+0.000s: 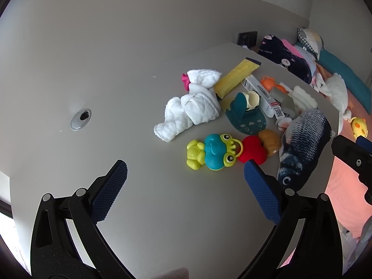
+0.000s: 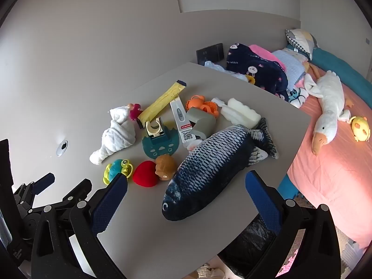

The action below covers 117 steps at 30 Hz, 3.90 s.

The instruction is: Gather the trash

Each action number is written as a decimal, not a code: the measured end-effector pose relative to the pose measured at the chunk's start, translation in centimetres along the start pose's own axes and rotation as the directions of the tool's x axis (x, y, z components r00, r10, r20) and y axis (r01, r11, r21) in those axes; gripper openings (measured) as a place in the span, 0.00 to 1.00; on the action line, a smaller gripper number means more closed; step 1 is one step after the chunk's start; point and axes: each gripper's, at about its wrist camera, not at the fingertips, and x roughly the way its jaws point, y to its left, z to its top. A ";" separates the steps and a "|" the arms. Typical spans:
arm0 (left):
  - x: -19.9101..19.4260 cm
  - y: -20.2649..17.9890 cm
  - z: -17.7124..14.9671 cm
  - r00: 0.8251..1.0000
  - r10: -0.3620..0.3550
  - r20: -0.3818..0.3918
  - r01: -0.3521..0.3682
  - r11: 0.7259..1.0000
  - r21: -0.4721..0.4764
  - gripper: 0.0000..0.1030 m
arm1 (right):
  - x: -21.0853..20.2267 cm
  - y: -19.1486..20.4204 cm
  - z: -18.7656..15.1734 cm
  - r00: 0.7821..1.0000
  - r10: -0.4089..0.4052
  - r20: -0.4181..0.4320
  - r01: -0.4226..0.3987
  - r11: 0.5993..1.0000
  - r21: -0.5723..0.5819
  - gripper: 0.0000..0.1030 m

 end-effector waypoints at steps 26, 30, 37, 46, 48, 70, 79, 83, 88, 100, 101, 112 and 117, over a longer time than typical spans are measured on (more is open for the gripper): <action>-0.6 0.2 0.1 0.999 -0.048 -0.013 0.048 0.999 -0.020 0.94 | -0.1 -0.3 -0.1 1.000 -0.010 -0.001 0.010 1.000 0.005 0.98; -0.1 0.0 0.0 0.999 -0.047 -0.010 0.046 0.999 -0.024 0.94 | -0.1 -0.3 -0.1 1.000 -0.011 0.001 0.011 1.000 0.003 0.98; -0.2 0.3 0.0 0.999 -0.046 -0.004 0.046 0.999 -0.020 0.94 | -0.2 -0.2 -0.1 1.000 -0.010 0.001 0.010 1.000 -0.007 0.98; -0.5 0.2 0.1 0.998 -0.057 0.013 0.057 0.998 -0.004 0.94 | -0.3 0.1 0.0 1.000 -0.005 0.006 0.006 1.000 -0.013 0.98; -0.6 0.1 0.0 0.998 -0.057 0.020 0.057 0.998 0.003 0.94 | -0.2 0.1 0.0 1.000 -0.006 0.006 0.006 1.000 -0.012 0.98; -0.6 0.2 0.0 0.998 -0.051 0.023 0.051 0.999 0.001 0.94 | -0.4 -0.2 0.0 1.000 0.002 0.014 -0.002 1.000 -0.008 0.98; -0.7 0.1 0.0 0.998 -0.051 0.023 0.051 0.999 0.001 0.94 | -0.4 -0.6 -0.1 1.000 0.002 0.015 -0.002 1.000 -0.004 0.98; -0.7 0.1 -0.1 0.999 -0.049 0.024 0.049 0.999 0.002 0.94 | -0.4 -0.5 -0.1 1.000 0.002 0.014 -0.002 1.000 -0.003 0.98; -0.6 0.1 -0.2 0.999 -0.048 0.023 0.048 0.999 0.004 0.94 | -0.3 -0.7 -0.1 1.000 0.000 0.010 0.000 1.000 0.003 0.98; 0.3 0.6 -1.0 0.999 -0.034 0.002 0.034 0.999 -0.013 0.94 | 0.2 -1.6 -0.9 1.000 0.009 -0.006 -0.009 0.999 0.031 0.98; 0.4 0.7 -1.0 0.999 -0.034 0.000 0.034 0.999 -0.018 0.94 | 0.2 -1.7 -1.0 1.000 0.010 -0.009 -0.010 0.999 0.034 0.98; 3.2 0.8 0.1 0.996 -0.076 -0.051 0.076 0.997 -0.008 0.85 | 2.7 -3.0 -0.8 0.997 0.005 -0.071 0.002 0.995 0.097 0.95; 4.8 -0.3 1.0 0.992 -0.105 -0.075 0.108 0.994 0.036 0.81 | 4.8 -3.3 0.1 0.994 -0.002 -0.105 0.015 0.992 0.128 0.92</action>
